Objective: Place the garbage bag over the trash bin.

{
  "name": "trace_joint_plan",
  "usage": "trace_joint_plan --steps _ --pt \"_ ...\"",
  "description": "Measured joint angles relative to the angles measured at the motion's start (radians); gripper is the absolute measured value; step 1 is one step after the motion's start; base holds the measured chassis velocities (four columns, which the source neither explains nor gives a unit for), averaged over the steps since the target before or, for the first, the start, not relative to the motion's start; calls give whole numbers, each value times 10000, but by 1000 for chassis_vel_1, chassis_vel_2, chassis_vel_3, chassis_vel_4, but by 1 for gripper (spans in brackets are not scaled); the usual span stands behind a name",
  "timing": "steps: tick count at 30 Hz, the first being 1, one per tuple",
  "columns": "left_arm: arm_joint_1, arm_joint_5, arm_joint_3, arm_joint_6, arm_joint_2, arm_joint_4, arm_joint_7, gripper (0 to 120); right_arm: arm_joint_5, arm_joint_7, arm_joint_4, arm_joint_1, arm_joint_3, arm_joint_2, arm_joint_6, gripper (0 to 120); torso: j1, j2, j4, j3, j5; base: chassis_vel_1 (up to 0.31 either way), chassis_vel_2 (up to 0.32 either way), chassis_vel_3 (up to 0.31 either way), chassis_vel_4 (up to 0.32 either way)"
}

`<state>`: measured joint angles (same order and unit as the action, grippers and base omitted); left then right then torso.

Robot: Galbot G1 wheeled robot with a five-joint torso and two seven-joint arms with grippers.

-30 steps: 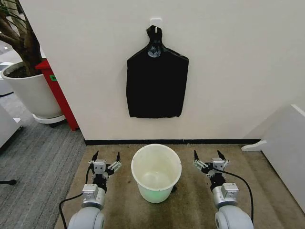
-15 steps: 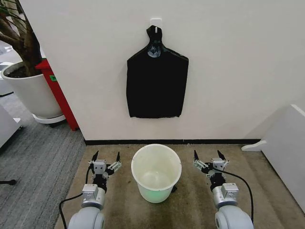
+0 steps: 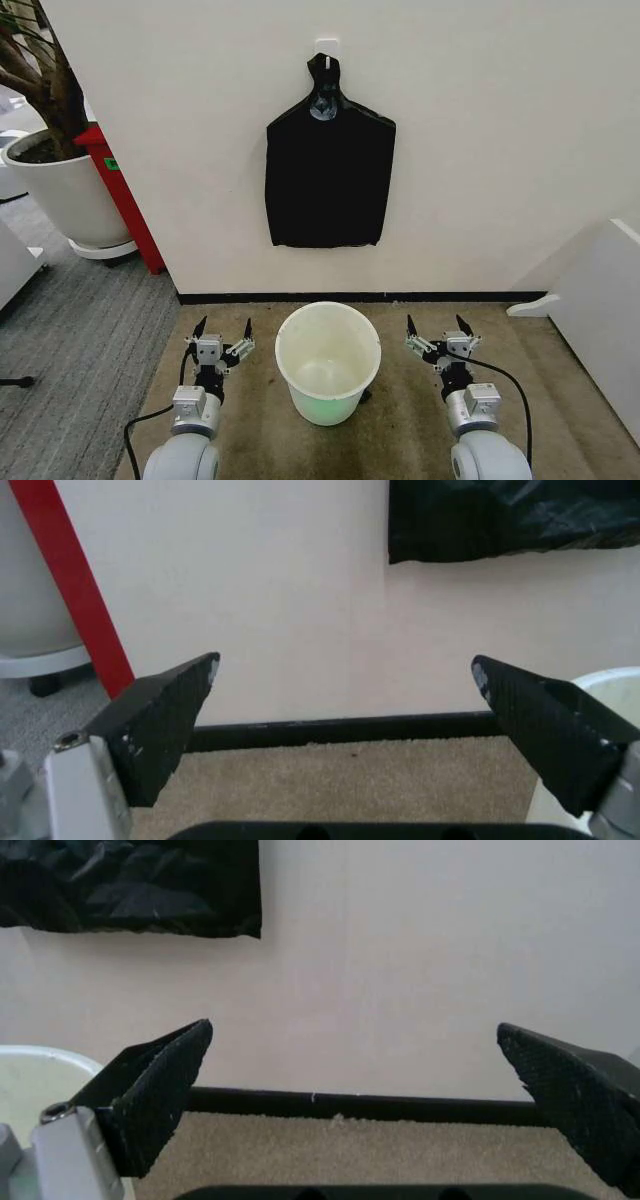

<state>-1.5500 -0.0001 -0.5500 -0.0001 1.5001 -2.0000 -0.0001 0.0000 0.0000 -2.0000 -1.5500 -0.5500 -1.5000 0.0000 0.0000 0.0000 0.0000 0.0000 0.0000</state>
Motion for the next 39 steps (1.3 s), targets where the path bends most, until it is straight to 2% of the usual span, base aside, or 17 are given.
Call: trace_joint_plan --steps 24,30,31,37,39 --pt "-62 -47 -19 9 -42 -75 -25 100 1 -1 -22 -48 0 -7 10 100 0 0 -1 0 -2 0 0 0 0" --pt "-1065 -881 -437 222 -818 -1728 -532 100 86 -12 -804 -937 29 -186 265 100 0 0 1 0 -4 0 0 0 0" --pt "-1065 -881 -437 222 -818 -1728 -532 100 86 -12 -804 -937 29 -186 265 100 0 0 1 0 -4 0 0 0 0" --pt "-2225 -1853 -922 474 -1723 -3652 -1127 100 311 -66 -2498 -2842 146 -593 870 100 0 0 0 -1 -3 0 0 0 0" --pt "-2305 -1923 -955 490 -1784 -3782 -1163 100 326 -69 -2614 -2973 152 -623 909 100 0 0 0 -2 -3 0 0 0 0"
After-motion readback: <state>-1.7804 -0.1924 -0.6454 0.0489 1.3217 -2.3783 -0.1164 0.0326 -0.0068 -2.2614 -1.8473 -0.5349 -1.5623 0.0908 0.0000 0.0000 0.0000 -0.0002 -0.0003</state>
